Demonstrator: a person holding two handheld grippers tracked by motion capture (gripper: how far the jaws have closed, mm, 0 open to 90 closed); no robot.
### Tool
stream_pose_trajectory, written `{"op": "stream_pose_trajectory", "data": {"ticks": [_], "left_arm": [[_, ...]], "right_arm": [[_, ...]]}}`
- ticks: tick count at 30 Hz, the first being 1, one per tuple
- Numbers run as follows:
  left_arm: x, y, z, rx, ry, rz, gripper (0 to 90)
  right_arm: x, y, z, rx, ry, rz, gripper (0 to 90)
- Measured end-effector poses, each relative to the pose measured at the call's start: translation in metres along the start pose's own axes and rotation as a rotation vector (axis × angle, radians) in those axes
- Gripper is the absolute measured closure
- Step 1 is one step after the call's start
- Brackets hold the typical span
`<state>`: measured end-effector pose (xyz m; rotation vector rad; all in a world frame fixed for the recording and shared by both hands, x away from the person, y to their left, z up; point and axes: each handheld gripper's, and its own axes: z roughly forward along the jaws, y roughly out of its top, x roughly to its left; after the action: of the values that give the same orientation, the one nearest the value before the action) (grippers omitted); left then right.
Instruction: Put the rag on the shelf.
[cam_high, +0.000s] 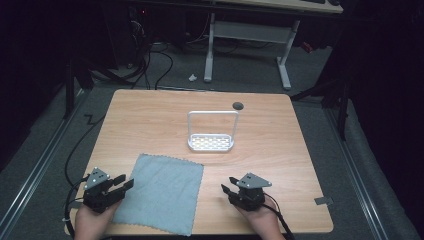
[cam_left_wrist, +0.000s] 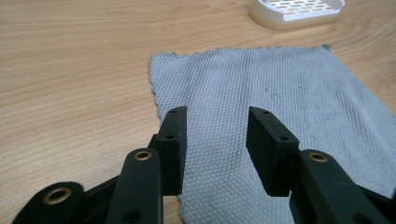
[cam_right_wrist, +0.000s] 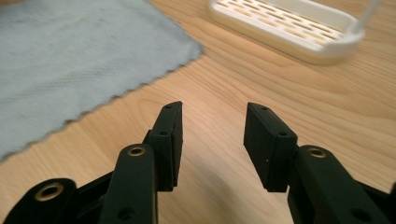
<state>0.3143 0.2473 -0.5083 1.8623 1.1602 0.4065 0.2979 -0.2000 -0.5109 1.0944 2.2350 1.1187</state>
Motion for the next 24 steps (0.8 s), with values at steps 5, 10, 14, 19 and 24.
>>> {"op": "stream_pose_trajectory", "data": {"ticks": [5, 10, 14, 19, 24], "left_arm": [[0.0, 0.0, 0.007, 0.001, 0.001, -0.01, 58.0], [-0.002, -0.001, 0.012, 0.014, 0.002, 0.002, 57.9], [-0.001, -0.001, 0.011, 0.014, 0.001, 0.0, 58.3], [0.002, -0.002, 0.009, 0.008, 0.001, -0.005, 59.7], [0.002, -0.002, 0.007, 0.007, 0.001, -0.002, 63.3]], "right_arm": [[-0.011, -0.001, -0.004, -0.012, -0.013, 0.04, 57.0], [-0.013, -0.002, -0.005, -0.015, -0.012, 0.034, 56.1], [-0.014, -0.002, -0.005, -0.016, -0.007, 0.038, 54.9], [-0.011, -0.001, -0.003, -0.016, 0.0, 0.03, 53.9], [-0.005, 0.001, -0.001, -0.022, 0.018, 0.011, 53.9]]}}
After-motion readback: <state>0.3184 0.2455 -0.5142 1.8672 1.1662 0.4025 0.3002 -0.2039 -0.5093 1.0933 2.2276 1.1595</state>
